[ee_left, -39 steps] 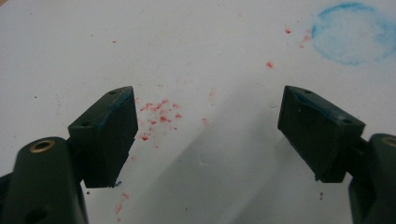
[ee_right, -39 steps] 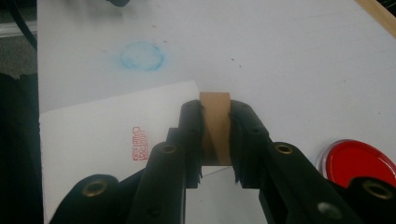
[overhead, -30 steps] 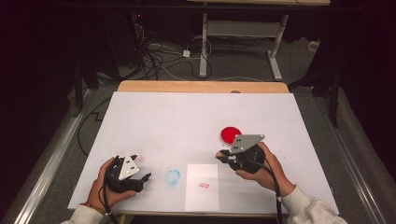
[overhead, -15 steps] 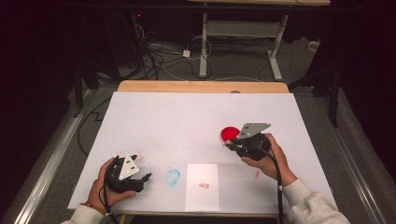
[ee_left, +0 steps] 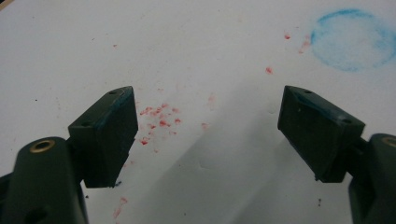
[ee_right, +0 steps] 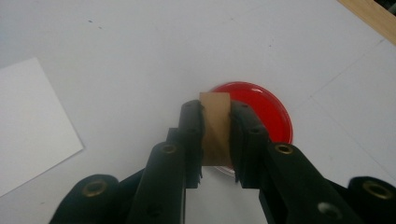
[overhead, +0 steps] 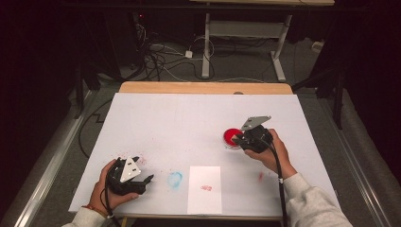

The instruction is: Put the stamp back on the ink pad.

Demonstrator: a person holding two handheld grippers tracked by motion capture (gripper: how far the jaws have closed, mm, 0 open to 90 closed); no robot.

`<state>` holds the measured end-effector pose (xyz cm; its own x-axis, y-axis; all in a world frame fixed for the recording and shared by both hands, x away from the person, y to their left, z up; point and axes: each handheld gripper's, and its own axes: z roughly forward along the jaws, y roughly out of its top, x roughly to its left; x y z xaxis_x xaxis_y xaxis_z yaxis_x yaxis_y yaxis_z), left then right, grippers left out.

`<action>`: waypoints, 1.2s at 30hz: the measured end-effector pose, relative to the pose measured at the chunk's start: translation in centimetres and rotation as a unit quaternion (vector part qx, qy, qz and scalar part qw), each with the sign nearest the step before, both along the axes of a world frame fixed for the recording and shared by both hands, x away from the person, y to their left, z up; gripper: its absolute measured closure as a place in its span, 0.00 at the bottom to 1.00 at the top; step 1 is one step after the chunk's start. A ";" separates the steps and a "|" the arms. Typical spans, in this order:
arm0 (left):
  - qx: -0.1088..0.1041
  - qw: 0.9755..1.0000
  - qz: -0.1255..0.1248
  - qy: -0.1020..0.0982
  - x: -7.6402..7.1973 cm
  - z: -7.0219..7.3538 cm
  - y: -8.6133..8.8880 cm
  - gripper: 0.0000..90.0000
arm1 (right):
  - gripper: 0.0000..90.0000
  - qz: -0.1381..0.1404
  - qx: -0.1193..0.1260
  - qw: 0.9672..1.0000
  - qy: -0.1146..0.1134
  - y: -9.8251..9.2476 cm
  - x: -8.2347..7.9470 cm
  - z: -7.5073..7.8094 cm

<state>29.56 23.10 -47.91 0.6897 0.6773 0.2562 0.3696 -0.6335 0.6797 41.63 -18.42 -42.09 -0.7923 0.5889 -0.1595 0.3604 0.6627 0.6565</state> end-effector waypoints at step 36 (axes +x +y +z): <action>0.008 1.000 -0.002 0.011 0.2 -0.3 -0.1 0.22 | 0.84 -0.050 -0.041 0.998 0.018 1.5 3.3 -2.4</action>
